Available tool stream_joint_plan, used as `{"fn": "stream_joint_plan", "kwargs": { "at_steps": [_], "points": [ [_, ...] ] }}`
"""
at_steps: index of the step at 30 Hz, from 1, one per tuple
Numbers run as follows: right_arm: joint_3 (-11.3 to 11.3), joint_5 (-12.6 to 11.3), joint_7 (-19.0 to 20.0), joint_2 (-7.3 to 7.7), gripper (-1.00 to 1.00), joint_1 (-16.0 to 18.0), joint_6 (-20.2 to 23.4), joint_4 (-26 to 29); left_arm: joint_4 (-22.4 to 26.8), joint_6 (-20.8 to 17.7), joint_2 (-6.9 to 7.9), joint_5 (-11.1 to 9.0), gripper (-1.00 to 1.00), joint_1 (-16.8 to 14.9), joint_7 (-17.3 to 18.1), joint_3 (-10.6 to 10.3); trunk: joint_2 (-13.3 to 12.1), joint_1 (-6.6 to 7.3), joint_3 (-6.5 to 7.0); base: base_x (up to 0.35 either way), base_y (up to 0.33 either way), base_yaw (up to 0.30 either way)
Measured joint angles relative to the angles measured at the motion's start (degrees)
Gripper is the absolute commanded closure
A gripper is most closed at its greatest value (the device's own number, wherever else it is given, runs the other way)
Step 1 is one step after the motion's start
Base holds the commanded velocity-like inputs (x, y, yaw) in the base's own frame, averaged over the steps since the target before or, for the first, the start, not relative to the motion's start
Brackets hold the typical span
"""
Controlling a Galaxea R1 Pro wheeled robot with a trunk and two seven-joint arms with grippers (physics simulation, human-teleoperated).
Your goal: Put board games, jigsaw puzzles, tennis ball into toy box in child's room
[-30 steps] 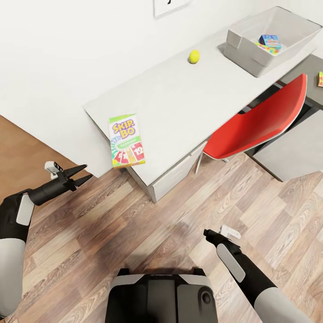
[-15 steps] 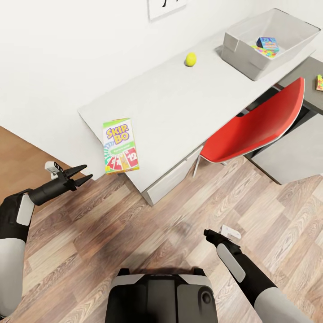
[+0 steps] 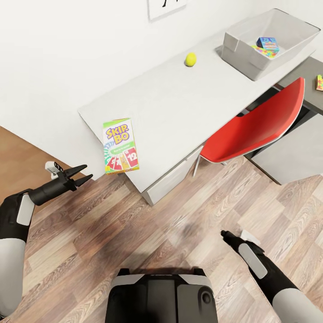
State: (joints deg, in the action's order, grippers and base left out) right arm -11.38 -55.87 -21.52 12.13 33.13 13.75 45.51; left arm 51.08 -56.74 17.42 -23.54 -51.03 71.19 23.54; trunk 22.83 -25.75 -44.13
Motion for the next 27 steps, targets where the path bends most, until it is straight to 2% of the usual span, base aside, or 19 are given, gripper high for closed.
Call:
{"fn": "stream_joint_plan", "kwargs": {
  "at_steps": [3,7,19,27],
  "points": [
    [1.1,-1.7,5.6,0.92,-1.00,0.0,0.1,-2.6,0.0,0.0,-0.01,0.0,-1.00,0.0,0.0,0.0,0.0,0.00,0.00,0.000,0.000,0.000],
    [1.6,-2.2,8.9,1.21,-1.00,0.0,0.1,-3.9,0.0,0.1,-0.02,0.0,-1.00,0.0,0.0,0.0,0.0,0.00,0.00,0.000,0.000,0.000],
    [1.7,-2.1,10.0,0.99,-1.00,0.0,0.0,-4.4,0.0,0.4,-0.02,0.0,-1.00,0.0,0.0,0.0,0.0,0.02,0.00,0.143,-0.030,0.000],
    [1.7,-2.1,10.1,0.78,-1.00,0.0,0.0,-4.4,0.0,0.3,-0.02,0.0,-1.00,0.0,-0.1,0.0,0.0,0.00,0.00,0.028,-0.014,0.000]
  ]
}}
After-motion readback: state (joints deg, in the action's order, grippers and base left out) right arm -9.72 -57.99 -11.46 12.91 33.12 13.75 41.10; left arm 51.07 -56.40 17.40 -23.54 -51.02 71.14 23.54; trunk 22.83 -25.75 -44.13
